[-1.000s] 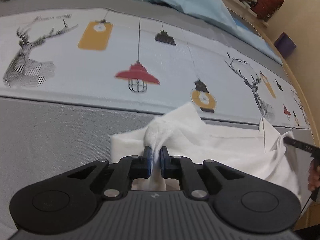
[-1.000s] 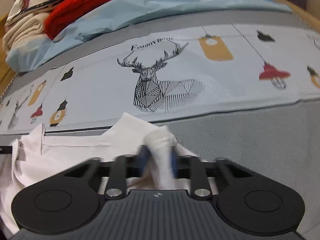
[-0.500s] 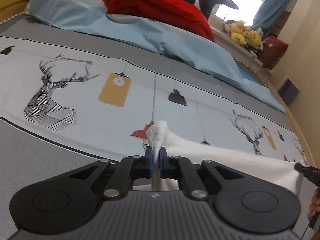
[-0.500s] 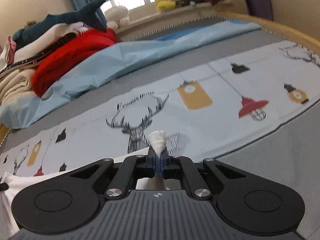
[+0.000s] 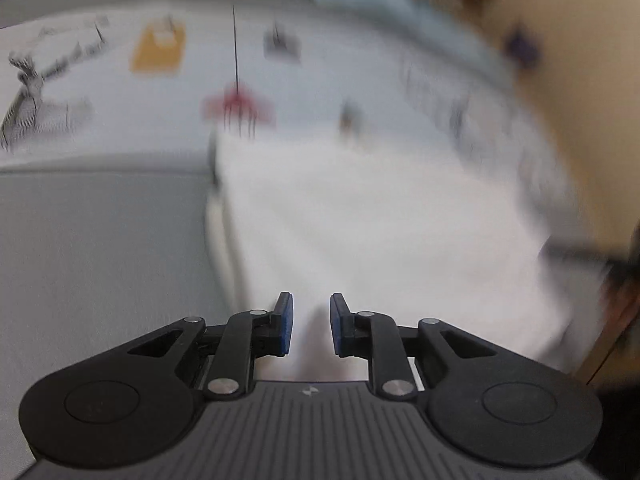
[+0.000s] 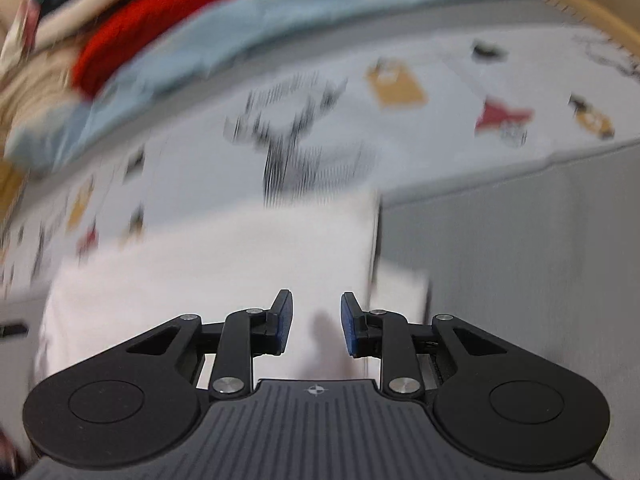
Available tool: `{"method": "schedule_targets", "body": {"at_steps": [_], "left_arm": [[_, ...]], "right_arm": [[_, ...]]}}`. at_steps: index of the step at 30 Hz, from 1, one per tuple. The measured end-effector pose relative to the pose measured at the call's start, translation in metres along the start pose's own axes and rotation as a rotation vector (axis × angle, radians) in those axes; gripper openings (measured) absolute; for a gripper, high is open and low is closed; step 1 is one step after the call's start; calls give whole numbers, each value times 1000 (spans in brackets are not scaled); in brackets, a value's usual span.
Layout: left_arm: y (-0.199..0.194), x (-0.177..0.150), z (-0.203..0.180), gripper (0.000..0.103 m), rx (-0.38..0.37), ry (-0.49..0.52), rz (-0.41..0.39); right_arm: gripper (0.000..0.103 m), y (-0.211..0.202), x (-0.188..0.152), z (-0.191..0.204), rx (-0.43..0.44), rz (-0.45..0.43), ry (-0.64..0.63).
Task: Fold small clothes
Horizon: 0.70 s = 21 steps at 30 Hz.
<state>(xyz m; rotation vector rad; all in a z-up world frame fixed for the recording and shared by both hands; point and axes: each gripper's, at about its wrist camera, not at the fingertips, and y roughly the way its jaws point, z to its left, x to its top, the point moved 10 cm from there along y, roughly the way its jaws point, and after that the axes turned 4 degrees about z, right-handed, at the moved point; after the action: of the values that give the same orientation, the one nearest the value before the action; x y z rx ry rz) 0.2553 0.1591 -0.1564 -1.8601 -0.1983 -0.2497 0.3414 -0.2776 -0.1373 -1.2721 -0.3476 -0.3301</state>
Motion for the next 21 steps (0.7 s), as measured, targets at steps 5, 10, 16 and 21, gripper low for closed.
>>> {"method": "schedule_targets", "body": {"at_steps": [5,10,16,21], "left_arm": [[7,-38,24,40,56,-109,124],[-4,-46,9,34,7,-98,116],[-6,-55,3,4,61,-32,155],[-25,-62,-1,3,27,-56,118]], "right_arm": [[34,-9,-51,-14,-103,105,-89],[37,-24,-78,-27,-57,175,20],[3,-32,-88,-23,-77,205,-3],[3,-63,-56,-25,-26,28,117]]}}
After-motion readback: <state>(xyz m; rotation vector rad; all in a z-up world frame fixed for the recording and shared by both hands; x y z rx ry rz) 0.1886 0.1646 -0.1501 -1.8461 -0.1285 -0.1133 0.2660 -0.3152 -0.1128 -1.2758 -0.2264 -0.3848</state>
